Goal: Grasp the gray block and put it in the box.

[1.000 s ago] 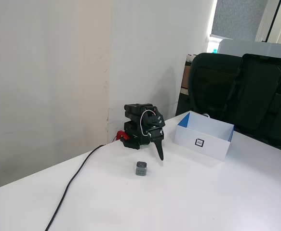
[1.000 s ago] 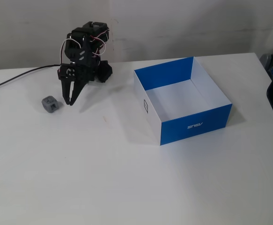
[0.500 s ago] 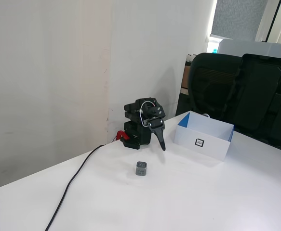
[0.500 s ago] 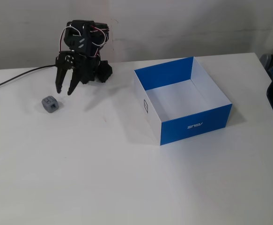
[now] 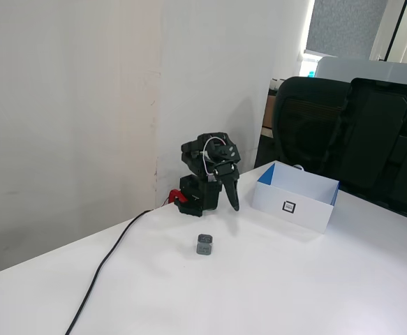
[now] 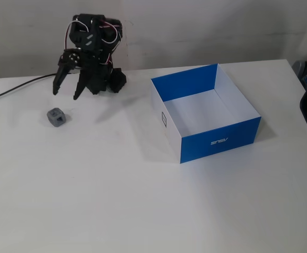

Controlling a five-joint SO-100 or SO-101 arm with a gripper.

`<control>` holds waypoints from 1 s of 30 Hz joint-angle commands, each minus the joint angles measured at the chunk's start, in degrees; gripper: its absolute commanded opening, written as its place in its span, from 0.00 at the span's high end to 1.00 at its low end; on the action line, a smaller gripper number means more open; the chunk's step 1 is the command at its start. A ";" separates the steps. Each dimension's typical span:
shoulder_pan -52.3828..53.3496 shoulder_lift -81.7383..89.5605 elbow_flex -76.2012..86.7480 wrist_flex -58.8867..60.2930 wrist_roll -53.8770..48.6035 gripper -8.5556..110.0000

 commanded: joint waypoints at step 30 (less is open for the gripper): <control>-3.52 -38.85 -22.15 0.18 20.21 0.65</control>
